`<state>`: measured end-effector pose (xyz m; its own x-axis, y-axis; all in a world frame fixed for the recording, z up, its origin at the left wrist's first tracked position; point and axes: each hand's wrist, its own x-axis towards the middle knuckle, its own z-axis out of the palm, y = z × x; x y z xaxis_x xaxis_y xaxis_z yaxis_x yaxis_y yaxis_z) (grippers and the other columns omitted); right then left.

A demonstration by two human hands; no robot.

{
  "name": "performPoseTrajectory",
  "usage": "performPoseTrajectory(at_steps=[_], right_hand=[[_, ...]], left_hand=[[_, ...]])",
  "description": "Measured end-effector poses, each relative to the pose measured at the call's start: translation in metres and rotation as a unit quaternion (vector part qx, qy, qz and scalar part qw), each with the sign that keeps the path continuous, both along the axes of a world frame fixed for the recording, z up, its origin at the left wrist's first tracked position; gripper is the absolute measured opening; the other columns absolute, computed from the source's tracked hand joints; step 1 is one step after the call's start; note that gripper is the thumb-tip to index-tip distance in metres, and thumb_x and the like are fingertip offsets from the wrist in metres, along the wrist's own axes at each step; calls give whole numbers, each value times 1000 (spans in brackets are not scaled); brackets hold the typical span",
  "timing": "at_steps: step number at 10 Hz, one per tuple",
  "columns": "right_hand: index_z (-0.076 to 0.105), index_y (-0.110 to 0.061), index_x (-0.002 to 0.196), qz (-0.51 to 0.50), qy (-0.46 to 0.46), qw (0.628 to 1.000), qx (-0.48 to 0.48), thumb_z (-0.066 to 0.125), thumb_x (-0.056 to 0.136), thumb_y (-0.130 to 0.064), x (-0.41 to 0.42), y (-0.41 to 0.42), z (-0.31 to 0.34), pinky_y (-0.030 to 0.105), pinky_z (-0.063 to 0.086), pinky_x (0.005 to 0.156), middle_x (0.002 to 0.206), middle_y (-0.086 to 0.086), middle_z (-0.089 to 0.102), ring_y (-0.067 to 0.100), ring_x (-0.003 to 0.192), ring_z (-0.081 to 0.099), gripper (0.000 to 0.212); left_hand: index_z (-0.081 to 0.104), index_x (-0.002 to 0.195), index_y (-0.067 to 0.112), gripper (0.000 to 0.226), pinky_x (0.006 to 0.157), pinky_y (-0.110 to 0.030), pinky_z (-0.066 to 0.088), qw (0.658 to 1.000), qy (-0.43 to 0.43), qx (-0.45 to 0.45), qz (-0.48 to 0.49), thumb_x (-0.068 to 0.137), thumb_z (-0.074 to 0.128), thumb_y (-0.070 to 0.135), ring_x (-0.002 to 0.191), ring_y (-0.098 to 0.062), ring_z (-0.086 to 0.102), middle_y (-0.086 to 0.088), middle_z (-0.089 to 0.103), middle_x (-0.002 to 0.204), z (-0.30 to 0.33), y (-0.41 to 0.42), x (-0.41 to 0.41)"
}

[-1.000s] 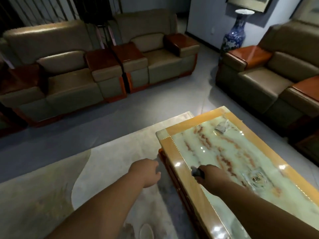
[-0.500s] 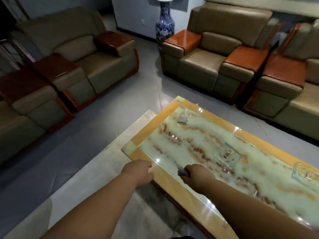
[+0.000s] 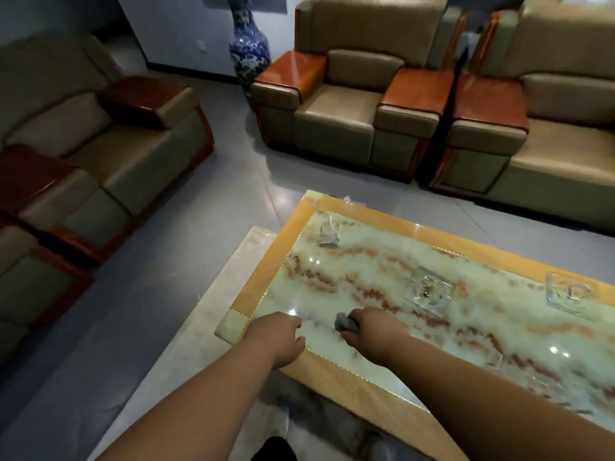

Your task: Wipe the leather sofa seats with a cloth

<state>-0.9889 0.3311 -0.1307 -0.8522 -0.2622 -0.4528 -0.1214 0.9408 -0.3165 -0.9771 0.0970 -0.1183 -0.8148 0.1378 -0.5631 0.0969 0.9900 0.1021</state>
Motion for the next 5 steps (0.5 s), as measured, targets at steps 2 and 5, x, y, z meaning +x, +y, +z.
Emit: performPoseTrajectory(at_steps=[2,5], right_hand=[[63,-23,119,-60,-26,998,24,55,98,-54,-19,-48,1,36,54,76,101,0,63,21,91,61,38],[34,-26,160,-172,-44,984,-3,55,100,-54,-29,-91,-7,37,43,109,153,4,48,26,137,49,69]], left_hand=[[58,142,30,48,96,-37,52,995,-2,2,-100,101,46,53,123,-24,61,4,64,139,-7,-29,-54],[63,134,29,45,96,-37,54,983,-13,-5,-181,98,49,52,121,-25,62,2,65,135,-20,-66,-109]])
